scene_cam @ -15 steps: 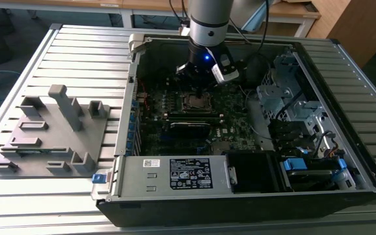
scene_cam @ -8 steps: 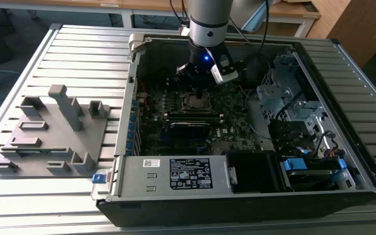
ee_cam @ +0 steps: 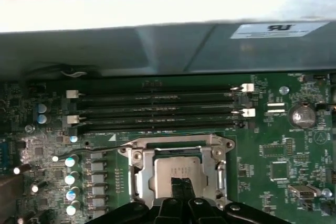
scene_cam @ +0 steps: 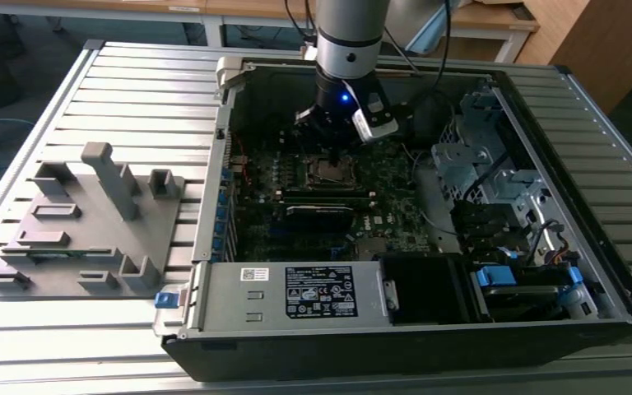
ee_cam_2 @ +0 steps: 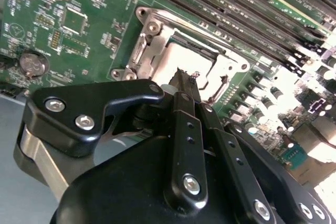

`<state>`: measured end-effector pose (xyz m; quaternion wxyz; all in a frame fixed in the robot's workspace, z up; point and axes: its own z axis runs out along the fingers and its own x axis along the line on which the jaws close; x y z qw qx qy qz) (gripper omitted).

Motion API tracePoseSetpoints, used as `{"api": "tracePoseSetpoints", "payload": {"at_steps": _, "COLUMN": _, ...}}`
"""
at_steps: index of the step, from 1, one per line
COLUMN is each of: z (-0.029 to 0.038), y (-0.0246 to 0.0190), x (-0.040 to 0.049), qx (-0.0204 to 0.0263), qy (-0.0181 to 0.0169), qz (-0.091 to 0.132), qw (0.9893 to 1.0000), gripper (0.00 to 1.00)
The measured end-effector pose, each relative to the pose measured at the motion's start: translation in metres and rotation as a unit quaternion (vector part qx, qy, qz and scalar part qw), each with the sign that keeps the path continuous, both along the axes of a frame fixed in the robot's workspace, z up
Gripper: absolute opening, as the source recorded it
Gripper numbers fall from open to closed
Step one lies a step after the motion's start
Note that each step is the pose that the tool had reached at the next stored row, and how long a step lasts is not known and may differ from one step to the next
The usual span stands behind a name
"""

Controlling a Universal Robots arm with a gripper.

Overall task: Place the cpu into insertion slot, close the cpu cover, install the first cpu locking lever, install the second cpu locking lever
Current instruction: 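Close the cpu cover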

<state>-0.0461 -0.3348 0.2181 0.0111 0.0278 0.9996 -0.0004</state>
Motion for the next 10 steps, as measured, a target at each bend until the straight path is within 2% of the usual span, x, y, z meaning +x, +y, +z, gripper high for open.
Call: {"api": "tracePoseSetpoints", "payload": {"at_steps": 10, "z": -0.0019, "y": 0.0000, "x": -0.0171, "qx": 0.0000, "qy": 0.0000, "qz": 0.000, "qw": 1.0000, "gripper": 0.10}}
